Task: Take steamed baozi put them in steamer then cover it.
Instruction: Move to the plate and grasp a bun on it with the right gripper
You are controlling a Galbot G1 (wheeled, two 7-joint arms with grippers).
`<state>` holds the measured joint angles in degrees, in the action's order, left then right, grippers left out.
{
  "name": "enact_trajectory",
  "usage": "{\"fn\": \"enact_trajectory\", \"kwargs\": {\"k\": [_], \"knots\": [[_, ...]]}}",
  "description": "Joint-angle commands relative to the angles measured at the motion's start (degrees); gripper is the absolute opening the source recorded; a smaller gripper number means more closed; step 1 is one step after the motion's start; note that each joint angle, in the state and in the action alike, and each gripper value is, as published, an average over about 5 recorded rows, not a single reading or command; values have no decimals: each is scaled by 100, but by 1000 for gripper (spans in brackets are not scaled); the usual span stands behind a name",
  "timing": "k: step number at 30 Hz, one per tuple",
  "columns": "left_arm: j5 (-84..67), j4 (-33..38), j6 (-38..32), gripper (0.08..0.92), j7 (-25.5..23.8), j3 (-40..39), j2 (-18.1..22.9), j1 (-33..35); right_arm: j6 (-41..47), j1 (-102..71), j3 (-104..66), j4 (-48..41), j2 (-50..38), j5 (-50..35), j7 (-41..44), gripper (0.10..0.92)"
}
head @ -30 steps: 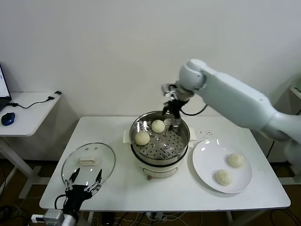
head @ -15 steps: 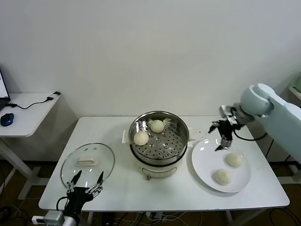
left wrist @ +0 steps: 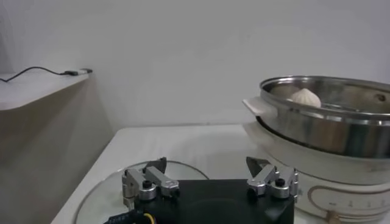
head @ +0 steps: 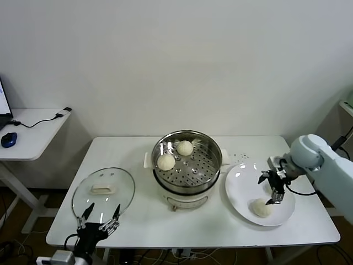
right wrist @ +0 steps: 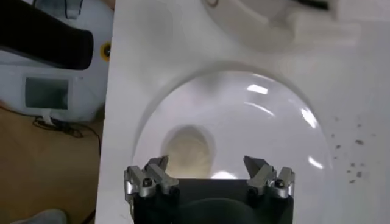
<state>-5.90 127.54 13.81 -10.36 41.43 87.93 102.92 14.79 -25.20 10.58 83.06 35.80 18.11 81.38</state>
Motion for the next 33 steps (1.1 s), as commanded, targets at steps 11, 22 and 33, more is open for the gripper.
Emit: {"fn": "enact_trajectory", "kwargs": {"k": [11, 22, 33], "knots": [[-4, -79, -6, 823, 12, 37, -17, 21, -196, -586, -343, -552, 483, 515, -154, 823], [-50, -80, 7, 823, 9, 25, -19, 7, -195, -570, -310, -577, 512, 578, -149, 823], [-64, -106, 8, 823, 11, 32, -24, -8, -192, -611, -324, -598, 514, 682, -230, 823]]}}
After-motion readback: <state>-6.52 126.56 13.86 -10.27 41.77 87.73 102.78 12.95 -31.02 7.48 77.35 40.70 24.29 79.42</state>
